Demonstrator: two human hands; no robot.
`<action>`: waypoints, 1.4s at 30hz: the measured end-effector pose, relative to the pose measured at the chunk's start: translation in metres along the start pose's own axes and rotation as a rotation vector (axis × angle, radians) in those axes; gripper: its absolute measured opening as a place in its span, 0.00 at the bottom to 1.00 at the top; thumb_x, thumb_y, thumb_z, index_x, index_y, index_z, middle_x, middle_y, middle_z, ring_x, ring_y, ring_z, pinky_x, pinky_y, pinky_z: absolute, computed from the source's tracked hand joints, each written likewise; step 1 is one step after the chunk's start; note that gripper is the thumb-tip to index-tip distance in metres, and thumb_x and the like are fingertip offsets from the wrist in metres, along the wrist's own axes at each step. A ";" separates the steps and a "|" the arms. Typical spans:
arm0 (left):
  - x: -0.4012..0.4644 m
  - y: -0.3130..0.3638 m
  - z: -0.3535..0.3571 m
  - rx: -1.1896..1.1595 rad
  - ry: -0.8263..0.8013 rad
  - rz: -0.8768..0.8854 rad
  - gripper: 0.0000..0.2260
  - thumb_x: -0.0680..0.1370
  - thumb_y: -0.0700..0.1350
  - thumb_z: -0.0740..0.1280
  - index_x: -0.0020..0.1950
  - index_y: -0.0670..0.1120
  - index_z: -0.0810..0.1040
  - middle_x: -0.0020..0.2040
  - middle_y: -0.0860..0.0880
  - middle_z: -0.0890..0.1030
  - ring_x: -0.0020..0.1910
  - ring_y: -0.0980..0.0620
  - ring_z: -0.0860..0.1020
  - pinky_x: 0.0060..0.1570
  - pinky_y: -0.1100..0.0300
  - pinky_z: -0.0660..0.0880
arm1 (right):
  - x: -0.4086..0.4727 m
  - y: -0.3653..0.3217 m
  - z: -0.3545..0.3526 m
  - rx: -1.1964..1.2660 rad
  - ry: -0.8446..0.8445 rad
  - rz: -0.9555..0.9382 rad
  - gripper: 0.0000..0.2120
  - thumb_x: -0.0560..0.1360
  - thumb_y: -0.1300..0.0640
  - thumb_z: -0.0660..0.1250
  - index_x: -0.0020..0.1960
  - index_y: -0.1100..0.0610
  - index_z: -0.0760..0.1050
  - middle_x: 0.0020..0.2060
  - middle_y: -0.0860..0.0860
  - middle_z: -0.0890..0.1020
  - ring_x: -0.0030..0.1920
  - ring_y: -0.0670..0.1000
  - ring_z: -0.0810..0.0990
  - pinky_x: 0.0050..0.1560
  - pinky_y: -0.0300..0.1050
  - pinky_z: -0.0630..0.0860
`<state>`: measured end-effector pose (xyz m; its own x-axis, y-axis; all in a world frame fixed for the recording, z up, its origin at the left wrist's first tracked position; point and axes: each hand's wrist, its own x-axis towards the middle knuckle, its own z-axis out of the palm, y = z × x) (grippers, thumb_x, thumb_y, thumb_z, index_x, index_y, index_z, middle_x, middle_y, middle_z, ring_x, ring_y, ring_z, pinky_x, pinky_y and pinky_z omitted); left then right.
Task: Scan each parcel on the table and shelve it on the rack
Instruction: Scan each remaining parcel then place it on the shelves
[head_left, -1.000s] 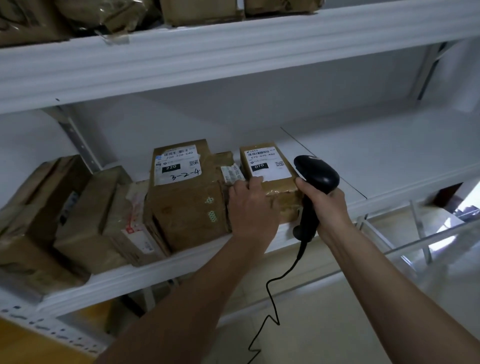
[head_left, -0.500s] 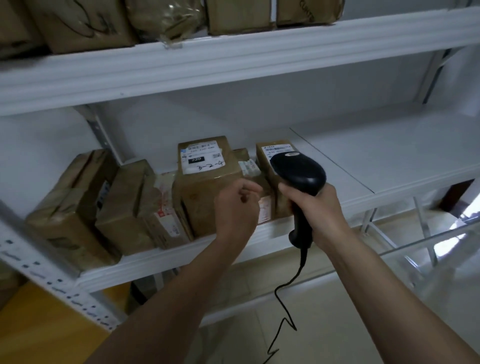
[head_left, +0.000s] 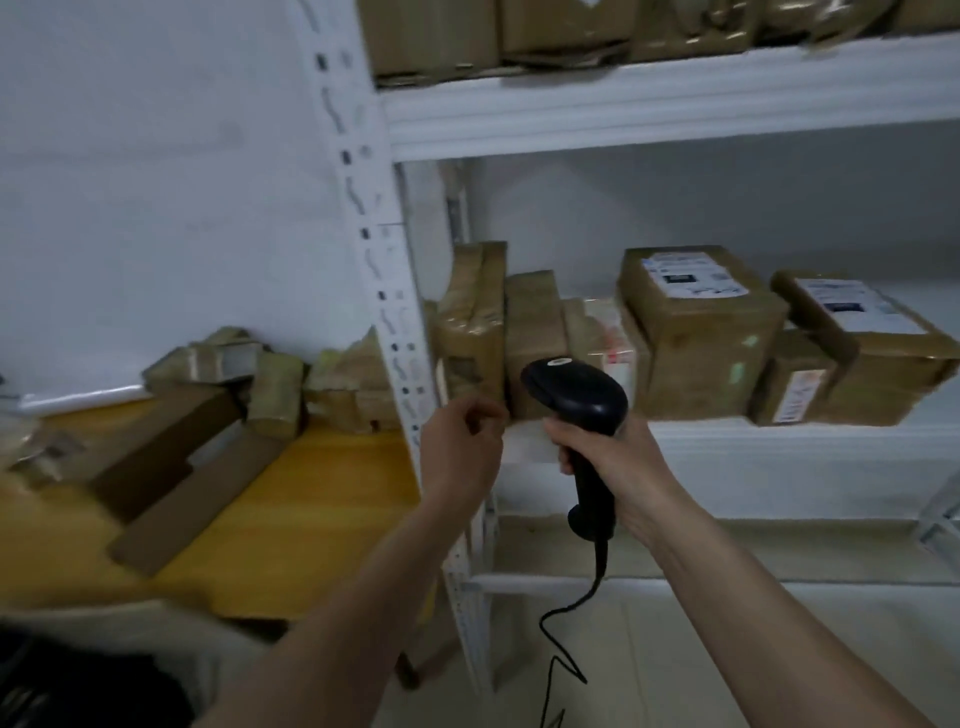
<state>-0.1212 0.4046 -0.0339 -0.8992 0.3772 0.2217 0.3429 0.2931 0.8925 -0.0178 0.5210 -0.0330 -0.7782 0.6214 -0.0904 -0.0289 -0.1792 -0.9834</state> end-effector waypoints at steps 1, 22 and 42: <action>0.000 -0.011 -0.019 0.016 0.013 -0.016 0.16 0.75 0.36 0.65 0.38 0.58 0.77 0.39 0.57 0.80 0.37 0.61 0.78 0.32 0.73 0.68 | -0.002 0.005 0.018 -0.010 -0.019 0.004 0.08 0.69 0.61 0.77 0.46 0.58 0.81 0.27 0.53 0.79 0.28 0.48 0.78 0.33 0.42 0.76; -0.002 -0.144 -0.223 0.072 0.148 -0.140 0.09 0.78 0.37 0.65 0.47 0.51 0.79 0.40 0.54 0.78 0.36 0.59 0.76 0.29 0.71 0.69 | -0.030 0.076 0.230 -0.167 -0.158 0.084 0.12 0.70 0.59 0.77 0.51 0.61 0.81 0.32 0.53 0.80 0.30 0.46 0.79 0.35 0.40 0.78; 0.184 -0.200 -0.172 0.183 0.037 -0.225 0.07 0.79 0.40 0.64 0.49 0.53 0.77 0.43 0.58 0.77 0.40 0.60 0.75 0.33 0.68 0.67 | 0.159 0.086 0.287 0.061 0.043 0.200 0.07 0.71 0.58 0.76 0.47 0.57 0.80 0.34 0.52 0.80 0.33 0.50 0.79 0.36 0.43 0.78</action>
<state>-0.4019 0.2642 -0.1044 -0.9664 0.2536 0.0430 0.1737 0.5204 0.8360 -0.3242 0.3855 -0.0868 -0.7446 0.6009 -0.2907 0.0842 -0.3475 -0.9339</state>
